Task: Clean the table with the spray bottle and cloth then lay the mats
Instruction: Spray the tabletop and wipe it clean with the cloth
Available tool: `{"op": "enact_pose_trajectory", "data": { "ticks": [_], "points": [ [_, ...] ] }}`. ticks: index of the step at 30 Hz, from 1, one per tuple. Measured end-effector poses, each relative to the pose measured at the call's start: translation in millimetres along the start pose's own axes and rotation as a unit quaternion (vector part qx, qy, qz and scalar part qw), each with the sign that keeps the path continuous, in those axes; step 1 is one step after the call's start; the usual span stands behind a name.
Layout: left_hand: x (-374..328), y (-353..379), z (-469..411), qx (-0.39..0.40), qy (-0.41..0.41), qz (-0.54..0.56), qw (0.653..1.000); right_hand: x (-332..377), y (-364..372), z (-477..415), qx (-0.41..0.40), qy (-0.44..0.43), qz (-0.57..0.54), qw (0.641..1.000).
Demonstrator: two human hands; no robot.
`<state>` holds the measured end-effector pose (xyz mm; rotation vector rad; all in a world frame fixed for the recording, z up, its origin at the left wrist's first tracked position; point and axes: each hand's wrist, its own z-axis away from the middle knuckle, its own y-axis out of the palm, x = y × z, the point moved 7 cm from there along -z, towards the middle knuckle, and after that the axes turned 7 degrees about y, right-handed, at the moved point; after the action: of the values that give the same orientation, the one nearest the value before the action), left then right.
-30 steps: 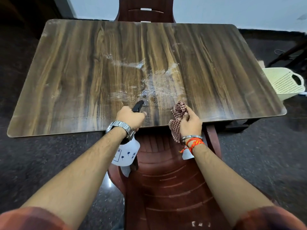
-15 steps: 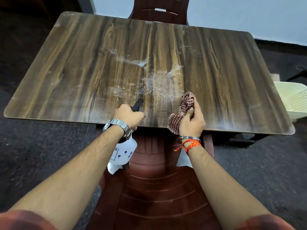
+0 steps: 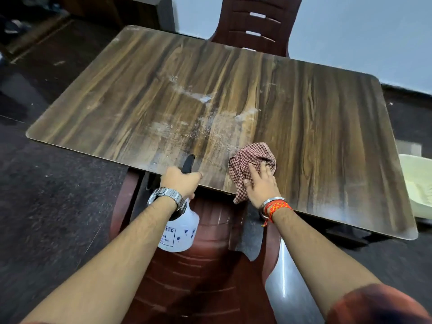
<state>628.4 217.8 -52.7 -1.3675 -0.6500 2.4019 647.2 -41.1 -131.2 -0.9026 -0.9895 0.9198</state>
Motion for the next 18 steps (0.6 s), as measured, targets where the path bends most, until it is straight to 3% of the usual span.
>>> {"op": "enact_pose_trajectory", "data": {
  "ticks": [4, 11, 15, 18],
  "points": [
    [5.9, -1.5, 0.9, -0.005, -0.023, -0.002, 1.000, 19.5, 5.6, -4.4, -0.004, -0.014, 0.030, 0.999],
    [12.8, 7.4, 1.2, -0.064, -0.065, 0.023, 0.996, 70.7, 24.8, -27.2, -0.016, -0.173, 0.064, 0.983],
    [10.8, 20.8, -0.6, -0.124, -0.103, 0.040, 0.986, 106.6, 33.2, -40.9, 0.045, -0.349, 0.095, 0.931],
    [2.1, 33.0, 1.0, -0.164, -0.136, 0.069, 0.975, 118.6, 31.0, -42.1, 0.106, -0.473, 0.072, 0.872]
  ]
}}
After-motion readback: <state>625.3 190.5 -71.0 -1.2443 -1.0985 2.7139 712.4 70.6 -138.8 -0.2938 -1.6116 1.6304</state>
